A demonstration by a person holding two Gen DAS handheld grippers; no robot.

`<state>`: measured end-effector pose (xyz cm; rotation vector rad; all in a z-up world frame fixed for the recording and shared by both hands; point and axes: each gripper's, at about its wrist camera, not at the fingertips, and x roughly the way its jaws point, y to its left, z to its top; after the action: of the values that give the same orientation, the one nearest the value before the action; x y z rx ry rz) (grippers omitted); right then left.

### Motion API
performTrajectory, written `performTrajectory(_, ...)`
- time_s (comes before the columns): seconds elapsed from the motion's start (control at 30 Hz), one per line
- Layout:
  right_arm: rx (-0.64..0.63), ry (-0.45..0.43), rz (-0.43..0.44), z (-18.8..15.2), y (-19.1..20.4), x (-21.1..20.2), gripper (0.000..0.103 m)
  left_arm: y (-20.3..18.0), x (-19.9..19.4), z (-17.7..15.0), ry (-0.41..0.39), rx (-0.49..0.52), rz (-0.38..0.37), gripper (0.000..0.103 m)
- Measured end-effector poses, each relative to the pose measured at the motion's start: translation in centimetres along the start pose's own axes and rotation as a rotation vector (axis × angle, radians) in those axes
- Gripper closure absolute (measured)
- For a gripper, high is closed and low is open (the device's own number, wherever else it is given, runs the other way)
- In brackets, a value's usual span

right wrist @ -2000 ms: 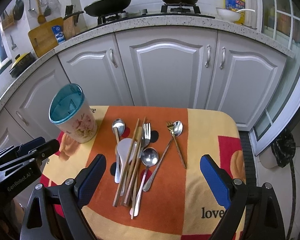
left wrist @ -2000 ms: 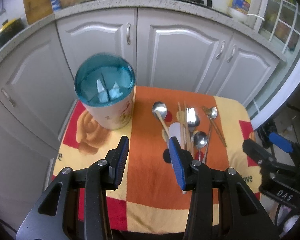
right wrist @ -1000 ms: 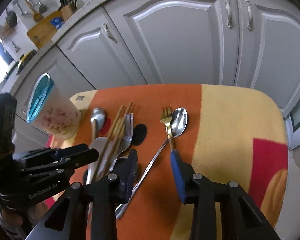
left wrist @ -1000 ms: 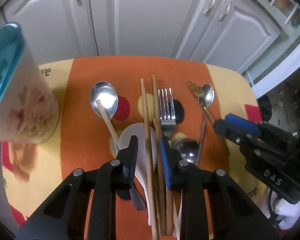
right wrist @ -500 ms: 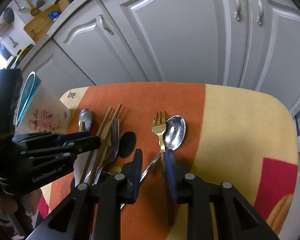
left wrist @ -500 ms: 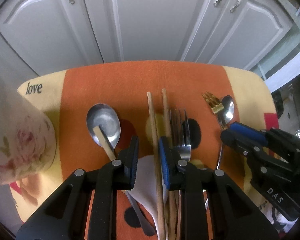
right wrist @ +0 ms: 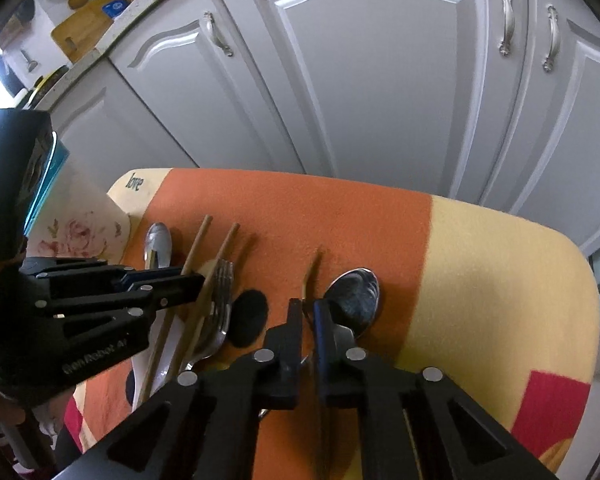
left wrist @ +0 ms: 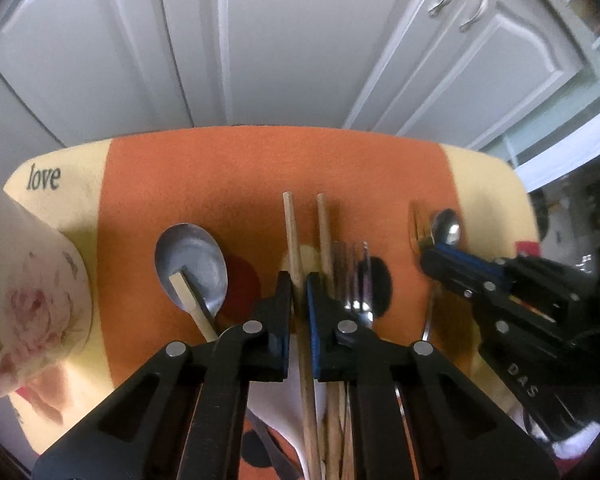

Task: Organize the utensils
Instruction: 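Grasp the wooden chopsticks with the left tool while the right tool grasps the gold fork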

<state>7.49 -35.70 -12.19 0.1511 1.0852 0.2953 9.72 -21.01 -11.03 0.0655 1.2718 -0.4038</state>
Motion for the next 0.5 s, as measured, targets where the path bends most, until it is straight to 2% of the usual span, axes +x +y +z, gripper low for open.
performTrajectory(0.23,0.060,-0.071,0.079,-2.0,-0.4,-3.6,0.101,0.4,-2.0,-1.6,-0.041,-0.012,-0.060,0.098)
performTrajectory(0.33,0.082,-0.098,0.116,-3.0,-0.2,-5.4,0.101,1.1,-4.7,-3.0,-0.085,-0.003,-0.093,0.098)
performTrajectory(0.5,0.080,-0.145,0.128,-4.1,1.0,-7.5,0.101,1.4,-8.7,-5.6,-0.143,0.022,-0.136,0.099)
